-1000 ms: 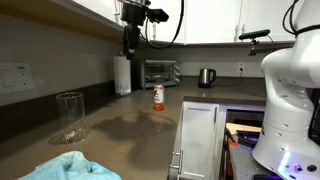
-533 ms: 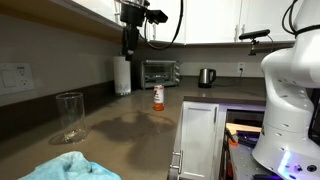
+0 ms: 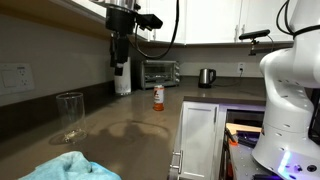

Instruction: Use the towel to wipe the counter

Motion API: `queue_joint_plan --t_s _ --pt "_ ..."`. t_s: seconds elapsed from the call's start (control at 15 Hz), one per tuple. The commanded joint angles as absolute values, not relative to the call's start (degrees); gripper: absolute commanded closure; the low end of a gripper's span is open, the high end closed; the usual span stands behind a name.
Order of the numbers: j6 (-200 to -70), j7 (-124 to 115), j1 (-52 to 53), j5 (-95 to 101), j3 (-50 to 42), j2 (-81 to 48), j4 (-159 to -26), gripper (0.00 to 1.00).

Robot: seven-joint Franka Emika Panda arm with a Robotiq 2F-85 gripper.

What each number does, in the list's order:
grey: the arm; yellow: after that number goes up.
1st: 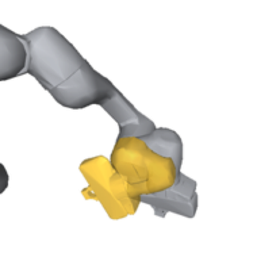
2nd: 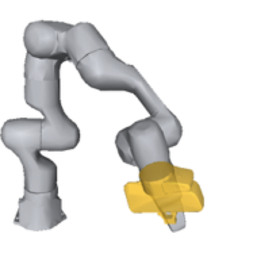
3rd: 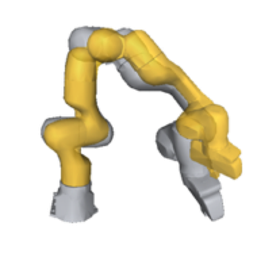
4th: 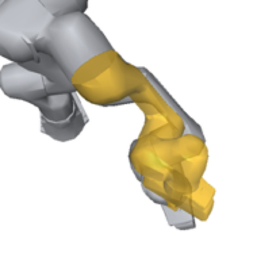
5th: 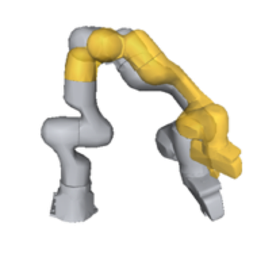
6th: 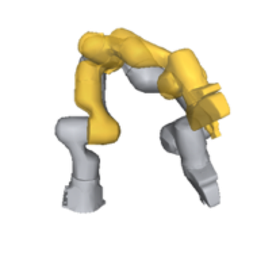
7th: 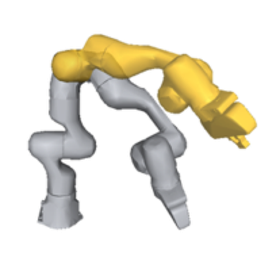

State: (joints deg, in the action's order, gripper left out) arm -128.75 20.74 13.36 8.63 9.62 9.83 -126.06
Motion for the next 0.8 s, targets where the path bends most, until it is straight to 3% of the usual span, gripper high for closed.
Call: queue_joint_plan --t_s 0.0,0.33,0.73 --pt "-134.70 23.68 11.65 6.84 7.63 5.74 -123.46 0.00" --pt "-144.87 36.64 9.48 -1.02 4.46 -3.78 -116.16 0.00" --pt "-143.21 30.96 8.89 2.88 5.99 -0.90 -119.27 0.00"
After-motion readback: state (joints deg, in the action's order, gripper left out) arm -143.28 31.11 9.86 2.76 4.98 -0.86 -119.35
